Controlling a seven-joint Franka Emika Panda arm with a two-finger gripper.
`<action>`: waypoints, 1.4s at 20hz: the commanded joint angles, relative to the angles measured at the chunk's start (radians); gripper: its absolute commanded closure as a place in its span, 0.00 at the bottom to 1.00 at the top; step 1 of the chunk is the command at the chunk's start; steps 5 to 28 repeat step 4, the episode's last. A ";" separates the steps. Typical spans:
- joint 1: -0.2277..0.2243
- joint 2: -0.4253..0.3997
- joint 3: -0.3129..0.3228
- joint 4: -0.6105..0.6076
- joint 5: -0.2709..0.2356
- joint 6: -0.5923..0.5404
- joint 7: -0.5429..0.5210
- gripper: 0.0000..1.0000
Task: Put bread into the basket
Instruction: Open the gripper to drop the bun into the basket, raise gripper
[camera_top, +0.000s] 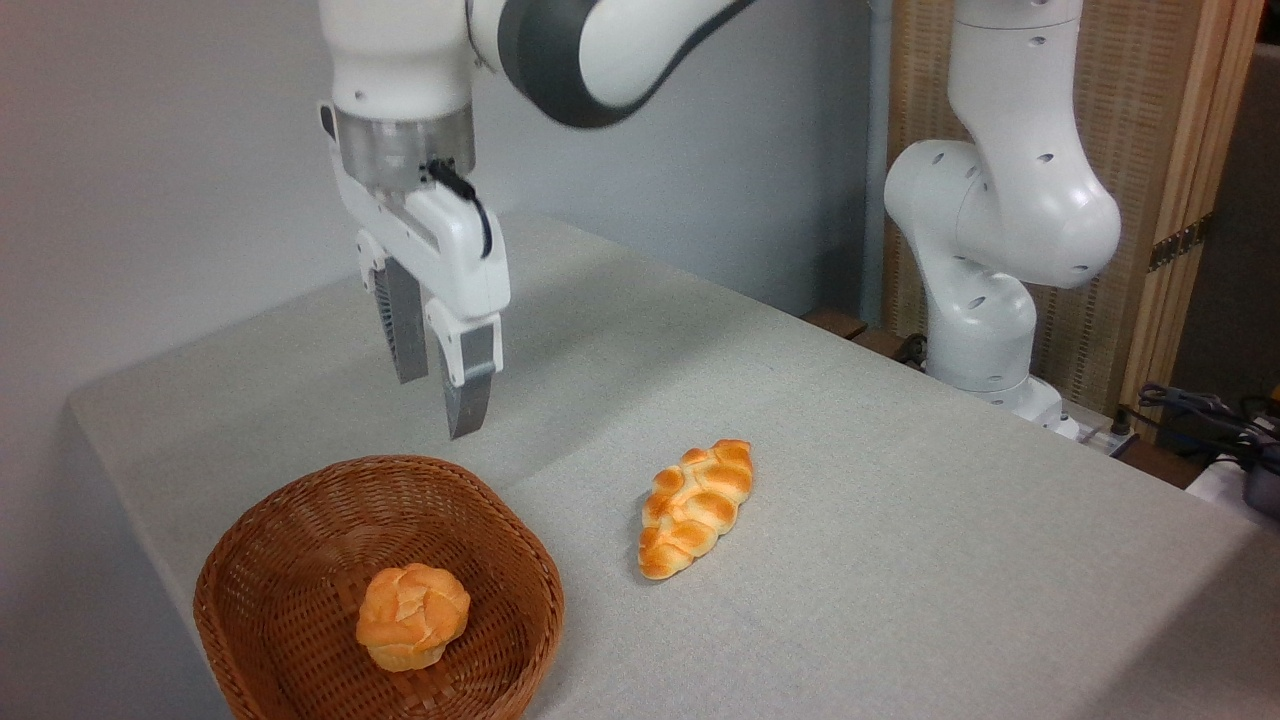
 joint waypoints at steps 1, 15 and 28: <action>0.013 -0.003 0.008 0.027 0.025 -0.089 -0.026 0.00; 0.032 -0.003 0.007 0.046 0.025 -0.132 -0.018 0.00; 0.032 -0.003 0.007 0.046 0.025 -0.132 -0.018 0.00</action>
